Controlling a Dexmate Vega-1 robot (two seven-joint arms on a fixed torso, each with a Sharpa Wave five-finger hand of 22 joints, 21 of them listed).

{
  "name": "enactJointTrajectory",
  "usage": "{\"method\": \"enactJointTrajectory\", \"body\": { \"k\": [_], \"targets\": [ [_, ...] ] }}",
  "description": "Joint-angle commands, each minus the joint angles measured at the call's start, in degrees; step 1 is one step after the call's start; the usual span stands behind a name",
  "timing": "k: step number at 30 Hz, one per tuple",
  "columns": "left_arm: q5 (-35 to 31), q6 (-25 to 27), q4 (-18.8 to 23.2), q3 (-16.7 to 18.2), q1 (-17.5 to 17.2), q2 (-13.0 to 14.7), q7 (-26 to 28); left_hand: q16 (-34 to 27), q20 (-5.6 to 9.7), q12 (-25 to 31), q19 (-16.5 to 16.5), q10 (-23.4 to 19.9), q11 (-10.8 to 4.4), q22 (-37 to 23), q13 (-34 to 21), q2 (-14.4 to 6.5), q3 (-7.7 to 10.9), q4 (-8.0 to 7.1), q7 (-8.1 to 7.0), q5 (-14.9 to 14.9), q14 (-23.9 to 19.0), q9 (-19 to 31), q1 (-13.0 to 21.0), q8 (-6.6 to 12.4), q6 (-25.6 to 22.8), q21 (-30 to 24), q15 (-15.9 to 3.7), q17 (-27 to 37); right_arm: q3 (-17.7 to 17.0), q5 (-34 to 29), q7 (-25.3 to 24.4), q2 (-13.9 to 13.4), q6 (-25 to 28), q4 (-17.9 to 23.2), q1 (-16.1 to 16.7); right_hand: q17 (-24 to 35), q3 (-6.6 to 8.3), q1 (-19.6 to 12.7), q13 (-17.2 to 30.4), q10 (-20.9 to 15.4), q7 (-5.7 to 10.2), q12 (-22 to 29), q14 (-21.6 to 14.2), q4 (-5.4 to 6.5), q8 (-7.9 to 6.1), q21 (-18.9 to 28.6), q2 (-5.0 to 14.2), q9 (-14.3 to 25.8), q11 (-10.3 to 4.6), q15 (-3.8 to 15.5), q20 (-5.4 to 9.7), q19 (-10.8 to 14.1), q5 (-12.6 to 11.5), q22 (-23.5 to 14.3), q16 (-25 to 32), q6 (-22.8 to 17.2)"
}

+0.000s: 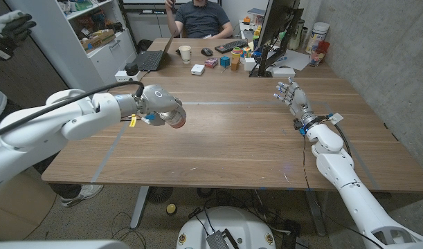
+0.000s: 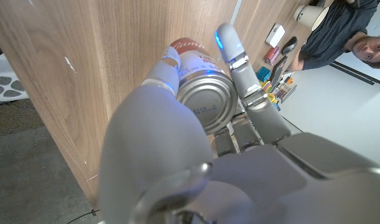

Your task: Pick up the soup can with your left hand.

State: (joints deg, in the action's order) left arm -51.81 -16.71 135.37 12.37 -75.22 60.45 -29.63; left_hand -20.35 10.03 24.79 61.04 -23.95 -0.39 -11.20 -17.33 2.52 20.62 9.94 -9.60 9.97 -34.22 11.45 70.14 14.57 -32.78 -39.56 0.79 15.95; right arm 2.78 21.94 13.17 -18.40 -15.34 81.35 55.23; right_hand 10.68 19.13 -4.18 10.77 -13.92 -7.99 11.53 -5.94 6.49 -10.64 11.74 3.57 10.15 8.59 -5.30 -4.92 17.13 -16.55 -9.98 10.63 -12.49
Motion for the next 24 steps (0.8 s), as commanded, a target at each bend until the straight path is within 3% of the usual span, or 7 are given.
{"method": "enactJointTrajectory", "body": {
  "k": [1, 24],
  "targets": [
    [-0.8, -2.1, 0.3, 0.9, 2.4, -3.7, -2.0, 0.0, 1.87, 0.0, 0.2, -0.6, -0.02, -0.2, -0.1, -8.9, 1.91, -1.41, 14.09, 0.3, -4.5, 0.2, 7.2, -0.21, -14.5, -0.6, -13.47, 0.2, -0.2, 0.1, 0.4, 0.4, -1.0, -1.7, -1.1, -0.1, -0.25, 0.1, 0.3, -0.4, -0.36, -0.1, -0.3, -0.18, -0.14, 0.0, 0.21, 0.2, -0.32, 0.1, 0.01, 0.3, -0.4, -0.1, 0.3, 0.4],
    [-1.7, -3.6, 0.0, 0.2, 5.6, -5.1, -3.2, 0.3, 1.68, -0.4, 0.0, -1.2, 0.03, 0.0, -0.1, -9.6, 2.37, -1.96, 14.1, 0.3, -5.1, 0.3, 6.2, -0.63, -15.1, -1.4, -13.34, -0.1, -0.1, 0.2, 0.6, 1.4, -2.5, -4.5, -2.6, -0.1, -0.35, 0.1, 0.3, -0.5, -0.39, -0.1, -0.3, -0.2, -0.16, 0.0, 0.22, 0.2, -0.36, 0.11, 0.06, 0.4, -0.5, -0.1, 0.3, 0.4]
  ]
}}
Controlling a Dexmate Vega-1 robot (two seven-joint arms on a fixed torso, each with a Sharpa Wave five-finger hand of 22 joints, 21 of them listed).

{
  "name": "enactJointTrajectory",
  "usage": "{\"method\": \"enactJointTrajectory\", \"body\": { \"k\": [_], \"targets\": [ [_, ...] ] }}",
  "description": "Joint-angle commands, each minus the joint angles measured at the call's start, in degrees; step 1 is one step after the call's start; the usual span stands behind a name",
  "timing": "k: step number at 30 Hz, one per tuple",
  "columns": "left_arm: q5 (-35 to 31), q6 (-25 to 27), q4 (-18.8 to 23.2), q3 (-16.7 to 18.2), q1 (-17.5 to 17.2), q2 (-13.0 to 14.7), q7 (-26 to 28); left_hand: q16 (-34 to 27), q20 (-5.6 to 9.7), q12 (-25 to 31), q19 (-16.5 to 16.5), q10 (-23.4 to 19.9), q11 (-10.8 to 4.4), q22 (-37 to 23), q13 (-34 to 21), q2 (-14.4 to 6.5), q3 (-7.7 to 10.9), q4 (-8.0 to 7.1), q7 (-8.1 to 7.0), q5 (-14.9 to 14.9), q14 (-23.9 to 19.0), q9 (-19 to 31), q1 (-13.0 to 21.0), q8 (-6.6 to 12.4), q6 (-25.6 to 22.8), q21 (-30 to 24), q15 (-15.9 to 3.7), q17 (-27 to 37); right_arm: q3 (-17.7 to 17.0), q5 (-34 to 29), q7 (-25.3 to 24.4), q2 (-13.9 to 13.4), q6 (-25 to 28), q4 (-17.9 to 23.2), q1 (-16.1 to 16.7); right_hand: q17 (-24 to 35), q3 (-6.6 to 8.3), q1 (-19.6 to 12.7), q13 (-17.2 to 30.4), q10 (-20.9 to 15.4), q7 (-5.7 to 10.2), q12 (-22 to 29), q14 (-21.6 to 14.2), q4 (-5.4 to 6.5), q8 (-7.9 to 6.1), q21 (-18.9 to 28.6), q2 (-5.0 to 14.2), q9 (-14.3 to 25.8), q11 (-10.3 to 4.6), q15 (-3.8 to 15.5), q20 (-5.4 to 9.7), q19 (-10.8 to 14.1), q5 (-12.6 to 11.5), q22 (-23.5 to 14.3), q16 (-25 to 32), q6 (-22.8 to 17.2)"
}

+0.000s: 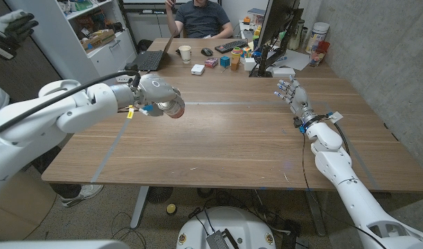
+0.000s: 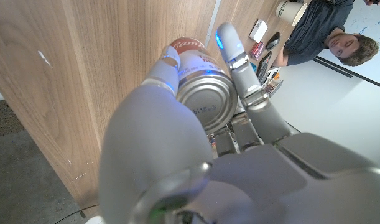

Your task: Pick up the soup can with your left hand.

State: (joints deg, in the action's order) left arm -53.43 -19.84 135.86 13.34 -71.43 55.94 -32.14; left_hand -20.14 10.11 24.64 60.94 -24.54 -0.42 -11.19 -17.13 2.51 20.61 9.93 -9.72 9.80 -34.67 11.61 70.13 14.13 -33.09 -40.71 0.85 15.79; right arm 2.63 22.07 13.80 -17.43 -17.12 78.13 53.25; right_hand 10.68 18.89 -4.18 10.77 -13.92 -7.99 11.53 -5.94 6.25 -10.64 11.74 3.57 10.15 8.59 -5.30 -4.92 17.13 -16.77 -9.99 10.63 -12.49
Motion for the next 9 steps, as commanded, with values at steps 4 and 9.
{"method": "enactJointTrajectory", "body": {
  "k": [4, 9],
  "targets": [
    [-0.1, -0.5, -0.8, -1.3, 2.4, -0.4, -0.5, 0.1, 1.58, -0.2, 0.0, -0.8, -0.03, 0.0, -0.2, -9.7, 2.46, -2.05, 14.22, 0.4, -4.7, 0.1, 5.9, -0.29, -14.8, -0.4, -13.41, 0.0, 0.0, 0.0, -0.1, 0.5, -0.7, -1.6, -0.8, -0.1, -0.13, 0.1, 0.3, -0.4, -0.4, -0.2, -0.3, 0.03, -0.16, -0.1, 0.21, 0.2, -0.35, 0.11, 0.05, 0.4, -0.3, -0.1, 0.3, 0.4],
    [-0.1, -0.3, -1.3, -1.9, 3.1, -0.2, -0.1, 0.2, 1.56, -0.3, 0.0, -1.1, -0.11, 0.0, -0.3, -9.9, 2.6, -2.14, 14.23, 0.4, -4.9, 0.1, 5.7, -0.45, -14.8, -0.6, -13.42, 0.0, -0.1, 0.1, 0.0, 0.7, -0.8, -2.1, -1.0, -0.1, -0.16, 0.1, 0.3, -0.5, -0.38, -0.2, -0.3, 0.03, -0.18, -0.1, 0.2, 0.2, -0.28, 0.11, 0.05, 0.4, -0.3, -0.1, 0.3, 0.3]
  ]
}}
